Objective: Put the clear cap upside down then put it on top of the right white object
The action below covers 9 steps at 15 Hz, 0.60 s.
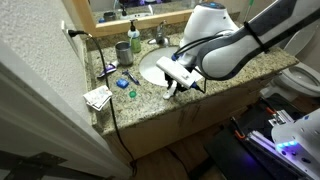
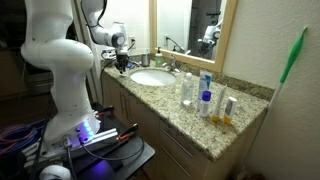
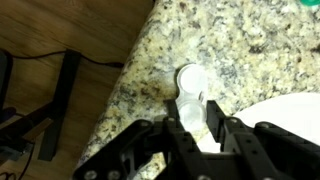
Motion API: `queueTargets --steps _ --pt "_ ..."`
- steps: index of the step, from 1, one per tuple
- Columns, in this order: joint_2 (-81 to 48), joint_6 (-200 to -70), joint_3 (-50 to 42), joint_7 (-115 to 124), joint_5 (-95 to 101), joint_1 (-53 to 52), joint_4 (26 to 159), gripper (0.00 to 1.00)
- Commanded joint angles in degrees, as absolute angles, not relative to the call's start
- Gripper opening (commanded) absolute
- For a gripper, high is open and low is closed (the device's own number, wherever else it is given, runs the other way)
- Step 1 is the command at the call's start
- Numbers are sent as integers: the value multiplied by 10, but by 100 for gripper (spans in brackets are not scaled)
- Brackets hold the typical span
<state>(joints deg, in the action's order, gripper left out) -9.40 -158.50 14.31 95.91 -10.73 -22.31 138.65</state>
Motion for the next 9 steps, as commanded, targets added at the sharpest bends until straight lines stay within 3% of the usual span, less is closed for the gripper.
queueTargets --steps 1,3,4,6,7,9 --pt "-107 -1598 145 961 -108 -217 1383 8" --pt "-108 -1599 143 968 -105 -218 1383 8" --pt "-97 -1586 146 959 -107 -218 1387 33" --pt "-98 -1586 145 961 -107 -218 1387 33" --pt "-98 -1586 145 961 -107 -218 1387 8" --pt "-104 -1588 150 949 -117 -214 1384 8"
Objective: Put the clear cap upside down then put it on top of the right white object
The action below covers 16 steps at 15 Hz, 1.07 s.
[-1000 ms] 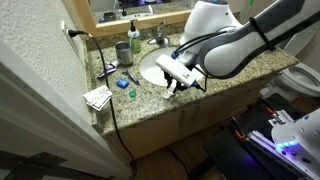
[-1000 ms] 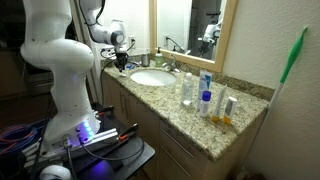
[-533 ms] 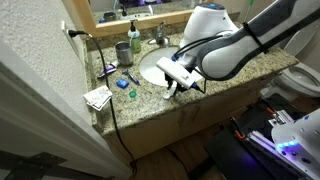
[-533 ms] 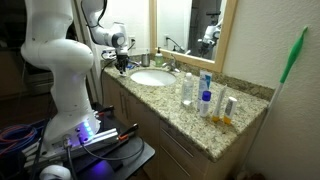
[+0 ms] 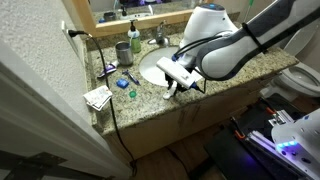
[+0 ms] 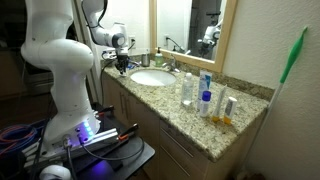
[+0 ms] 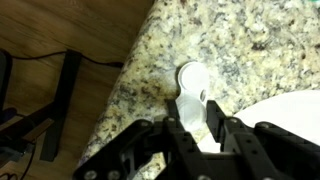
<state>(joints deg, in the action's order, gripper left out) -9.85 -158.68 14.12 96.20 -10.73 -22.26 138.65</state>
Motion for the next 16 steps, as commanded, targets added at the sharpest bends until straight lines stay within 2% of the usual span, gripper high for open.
queueTargets --steps 1,9,10,12,13,16 --pt "-106 -1590 152 944 -122 -213 1382 8" --pt "-100 -1586 149 959 -109 -218 1387 8" --pt "-101 -1586 149 959 -109 -218 1387 33" --pt "-101 -1586 149 959 -109 -219 1387 33" --pt "-107 -1585 149 956 -112 -217 1384 8" --pt "-122 -1588 151 945 -120 -212 1377 8"
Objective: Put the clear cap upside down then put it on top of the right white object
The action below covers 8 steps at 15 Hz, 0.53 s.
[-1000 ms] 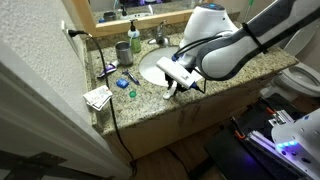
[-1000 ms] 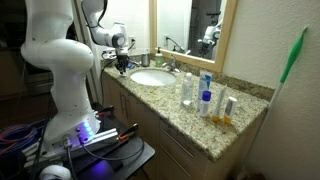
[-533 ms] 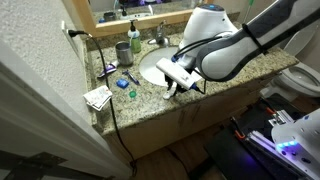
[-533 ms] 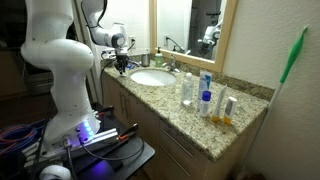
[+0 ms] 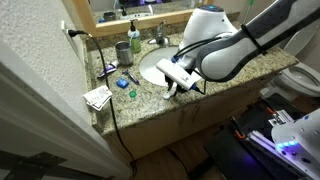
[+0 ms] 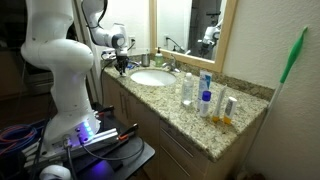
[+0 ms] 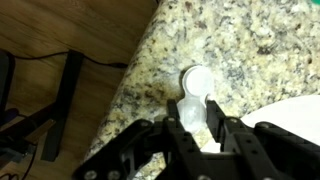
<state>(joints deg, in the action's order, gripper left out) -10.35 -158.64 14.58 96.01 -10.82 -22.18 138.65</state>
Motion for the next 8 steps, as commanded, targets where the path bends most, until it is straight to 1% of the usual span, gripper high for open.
queueTargets --steps 1,8 --pt "-123 -1589 151 944 -120 -212 1376 8" --pt "-116 -1589 148 951 -110 -217 1380 8"
